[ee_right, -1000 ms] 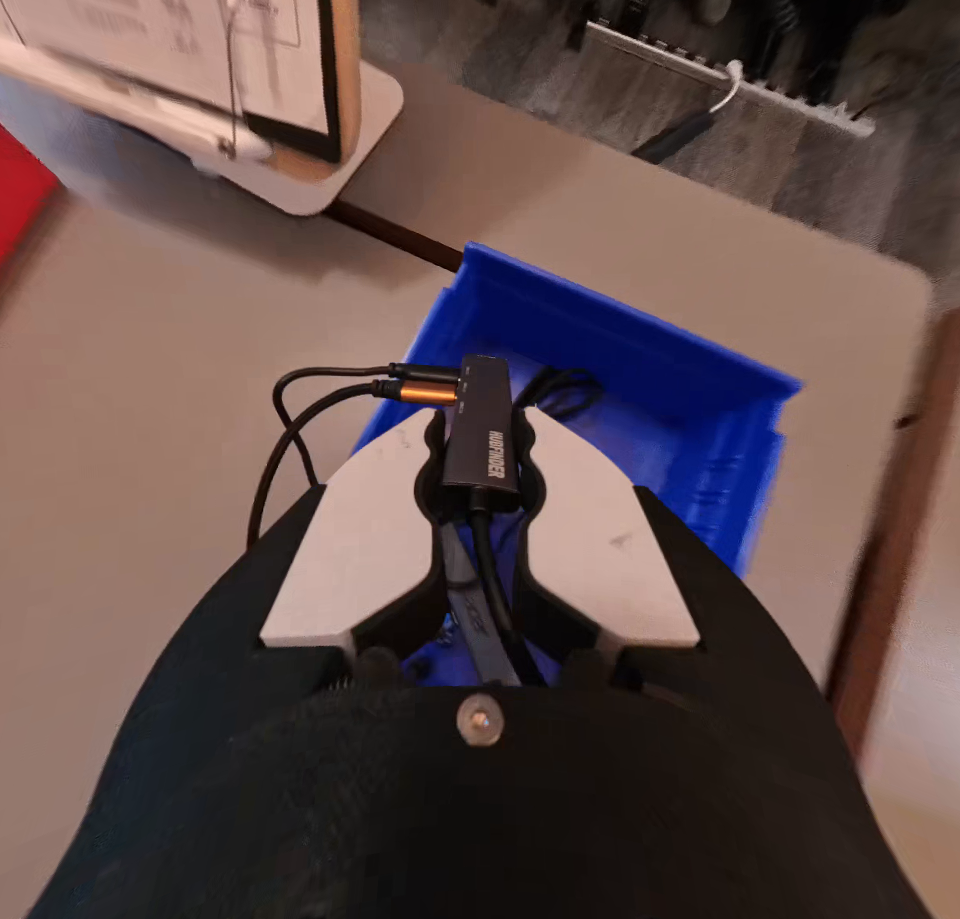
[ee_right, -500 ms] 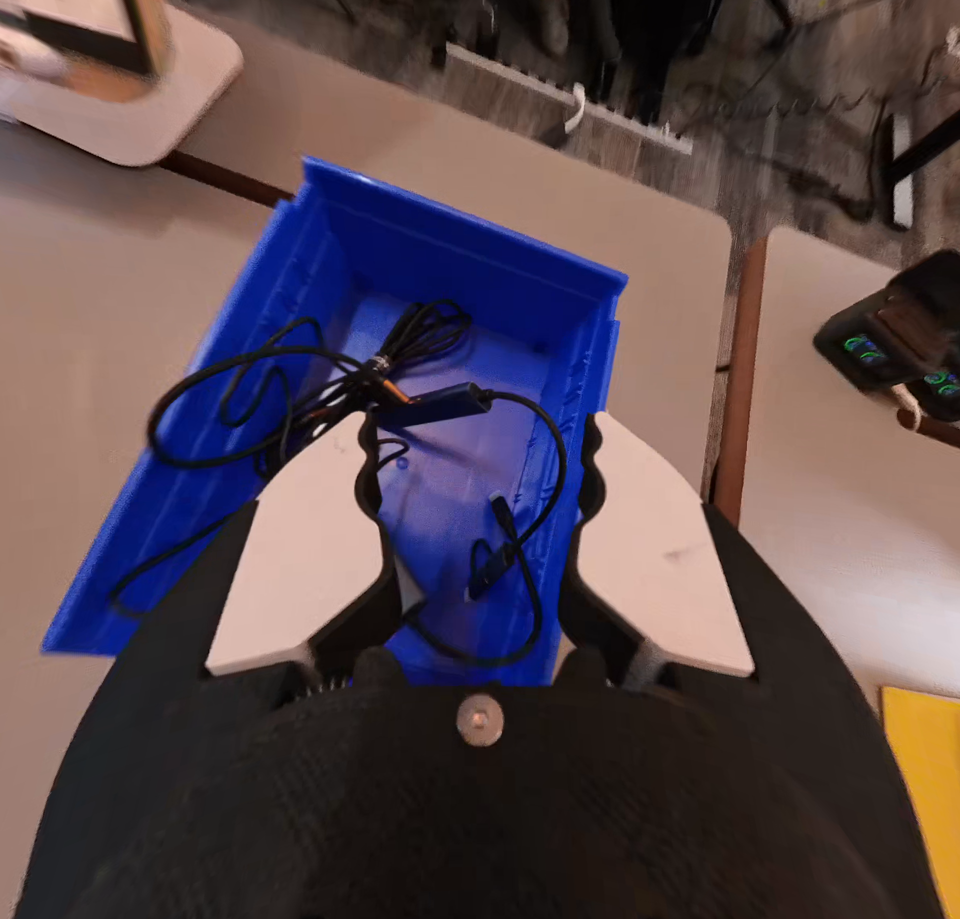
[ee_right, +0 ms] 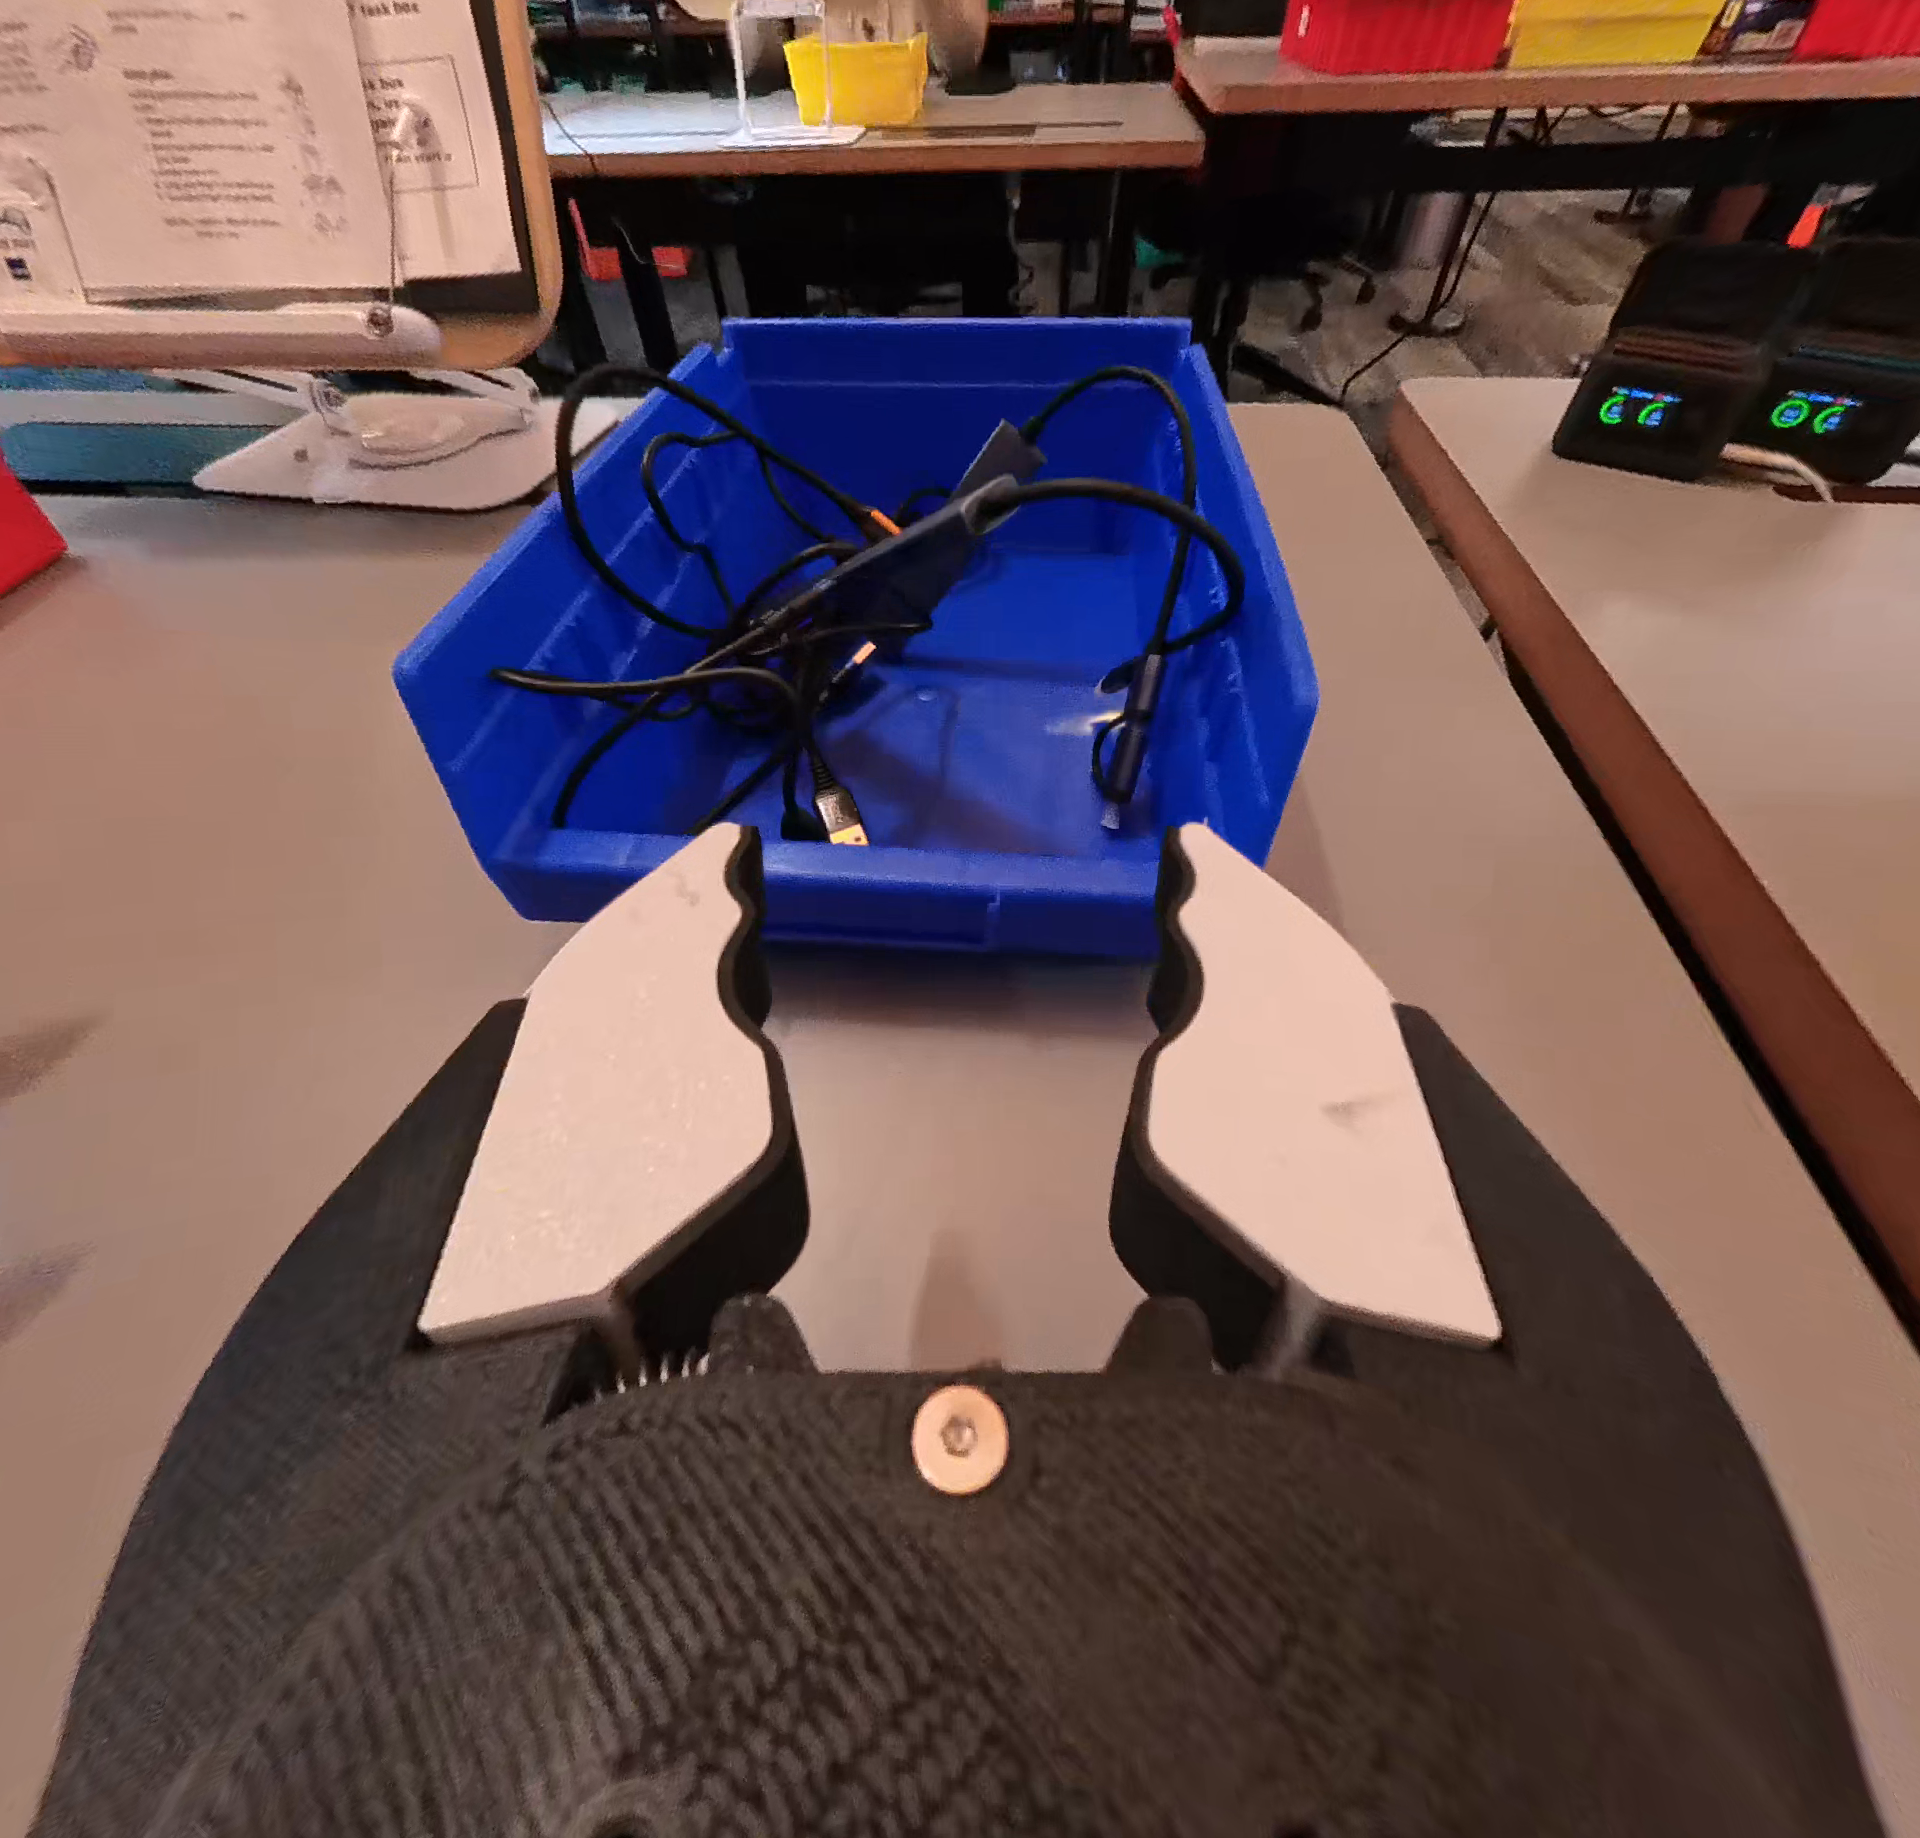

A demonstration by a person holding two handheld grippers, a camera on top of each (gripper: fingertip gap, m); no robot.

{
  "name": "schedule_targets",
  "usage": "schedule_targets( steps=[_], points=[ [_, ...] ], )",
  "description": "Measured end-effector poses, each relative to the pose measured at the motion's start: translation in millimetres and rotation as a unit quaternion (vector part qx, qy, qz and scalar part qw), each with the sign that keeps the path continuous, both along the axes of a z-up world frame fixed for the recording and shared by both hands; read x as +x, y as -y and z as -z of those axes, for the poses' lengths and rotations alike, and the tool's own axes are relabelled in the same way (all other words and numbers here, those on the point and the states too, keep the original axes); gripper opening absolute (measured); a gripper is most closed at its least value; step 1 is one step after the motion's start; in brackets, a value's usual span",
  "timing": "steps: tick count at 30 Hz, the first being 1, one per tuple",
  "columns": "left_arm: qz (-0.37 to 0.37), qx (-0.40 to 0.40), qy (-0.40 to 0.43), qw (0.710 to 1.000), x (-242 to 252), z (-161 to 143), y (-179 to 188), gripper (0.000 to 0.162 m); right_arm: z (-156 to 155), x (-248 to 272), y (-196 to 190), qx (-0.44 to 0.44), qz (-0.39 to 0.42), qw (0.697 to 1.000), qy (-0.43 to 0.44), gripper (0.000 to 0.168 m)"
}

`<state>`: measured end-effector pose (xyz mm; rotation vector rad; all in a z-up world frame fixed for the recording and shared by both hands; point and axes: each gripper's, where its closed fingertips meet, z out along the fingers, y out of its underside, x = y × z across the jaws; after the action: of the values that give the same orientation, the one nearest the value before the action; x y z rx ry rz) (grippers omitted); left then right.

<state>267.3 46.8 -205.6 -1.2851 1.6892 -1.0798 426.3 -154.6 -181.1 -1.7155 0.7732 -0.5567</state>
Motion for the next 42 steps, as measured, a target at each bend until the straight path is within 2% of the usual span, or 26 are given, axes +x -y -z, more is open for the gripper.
schedule_targets(
  steps=[4, 10, 12, 14, 16, 20, 23, 26, 29, 32, 37, 42],
  points=[
    [0.009, -0.034, -0.066, 0.997, 51.8, -6.2, 36.7, 0.081, 6.2, 1.0, -7.0, 0.009, -0.016, 1.000, -0.015, 0.067],
    [-0.049, -0.040, -0.109, 0.992, 124.7, 2.6, 58.9, 0.079, 0.4, -5.7, -15.9, 0.039, -0.046, 0.998, -0.017, 0.064],
    [-0.085, -0.016, -0.111, 0.990, 138.9, 10.0, 52.1, 0.070, -0.1, -4.6, -14.8, 0.046, -0.045, 0.998, -0.018, 0.063],
    [-0.089, -0.006, -0.115, 0.989, 147.4, 17.2, 51.4, 0.058, -0.3, -4.1, -13.7, 0.050, -0.047, 0.997, -0.021, 0.062],
    [-0.095, 0.005, -0.125, 0.988, 152.3, 23.5, 50.3, 0.035, -1.9, -2.7, -12.0, 0.053, -0.045, 0.997, -0.020, 0.062],
    [-0.130, 0.045, -0.113, 0.984, 164.9, 24.6, 29.9, 0.024, -0.1, -1.5, -10.9, 0.048, -0.044, 0.998, -0.020, 0.061],
    [-0.156, 0.065, -0.077, 0.983, 178.0, 19.0, -1.2, 0.009, -2.7, -4.0, -13.6, 0.059, -0.051, 0.997, -0.023, 0.061],
    [-0.136, 0.029, -0.058, 0.989, 185.0, 18.9, -22.6, 0.005, -6.2, -6.2, -16.0, 0.064, -0.055, 0.996, -0.019, 0.059],
    [-0.128, -0.015, -0.078, 0.989, 170.6, 18.4, -40.0, 0.003, -11.8, -8.4, -14.7, 0.055, -0.055, 0.997, -0.008, 0.059],
    [-0.124, -0.058, -0.092, 0.986, 131.7, 18.6, -53.7, 0.003, -24.0, -9.1, -10.0, 0.062, -0.048, 0.997, 0.010, 0.058],
    [-0.090, -0.054, -0.093, 0.990, 28.7, 19.0, -69.1, 0.003, -45.0, -17.8, -14.8, 0.071, -0.055, 0.995, 0.036, 0.057],
    [-0.063, -0.029, -0.089, 0.994, -83.0, 18.7, -89.7, 0.003, -51.2, -50.6, -59.9, 0.047, -0.122, 0.990, 0.048, 0.061]
  ],
)
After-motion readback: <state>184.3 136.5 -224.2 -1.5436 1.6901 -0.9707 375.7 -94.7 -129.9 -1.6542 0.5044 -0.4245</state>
